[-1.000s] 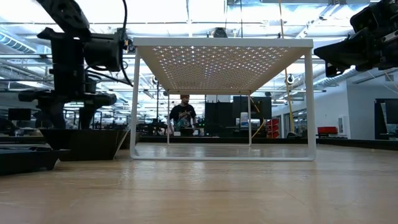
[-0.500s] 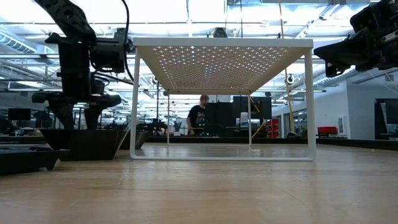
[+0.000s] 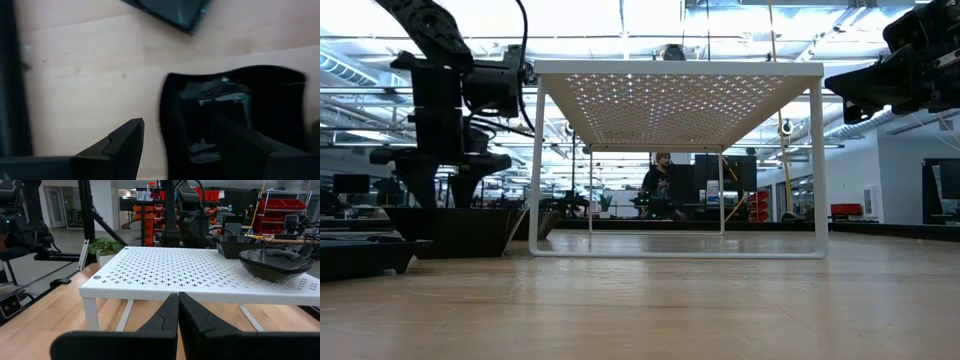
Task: Pick & Place Mini shaped plates
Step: Stack the black distorted square plate on top of the other black distorted square plates on the shelf
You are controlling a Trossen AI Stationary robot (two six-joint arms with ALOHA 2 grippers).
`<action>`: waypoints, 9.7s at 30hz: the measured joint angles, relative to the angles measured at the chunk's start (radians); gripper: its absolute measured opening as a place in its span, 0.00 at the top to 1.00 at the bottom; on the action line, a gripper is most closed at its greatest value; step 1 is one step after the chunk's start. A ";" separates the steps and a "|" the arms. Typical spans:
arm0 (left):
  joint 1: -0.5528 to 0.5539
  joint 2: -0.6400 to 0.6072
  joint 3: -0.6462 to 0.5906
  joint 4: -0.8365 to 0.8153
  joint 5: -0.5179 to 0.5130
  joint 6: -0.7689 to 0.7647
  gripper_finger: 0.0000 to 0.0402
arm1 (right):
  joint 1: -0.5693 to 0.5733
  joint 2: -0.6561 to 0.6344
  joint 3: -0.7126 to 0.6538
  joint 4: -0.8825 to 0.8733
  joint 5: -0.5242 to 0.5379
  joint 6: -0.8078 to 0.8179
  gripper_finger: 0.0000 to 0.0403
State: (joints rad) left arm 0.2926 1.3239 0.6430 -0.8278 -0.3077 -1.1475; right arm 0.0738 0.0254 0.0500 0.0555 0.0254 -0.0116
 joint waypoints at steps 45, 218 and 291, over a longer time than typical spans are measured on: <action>0.054 0.001 -0.050 0.074 0.046 0.120 0.41 | 0.000 0.000 0.000 0.000 0.000 0.000 1.00; -0.228 0.131 0.573 0.480 -0.426 0.410 0.77 | 0.000 0.000 0.000 0.000 0.000 0.000 1.00; -0.139 0.028 -0.102 0.546 0.026 0.011 0.76 | 0.000 0.004 0.000 0.000 0.000 0.000 1.00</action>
State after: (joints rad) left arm 0.1540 1.3521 0.5411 -0.2817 -0.2813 -1.1370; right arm 0.0734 0.0292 0.0498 0.0553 0.0251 -0.0116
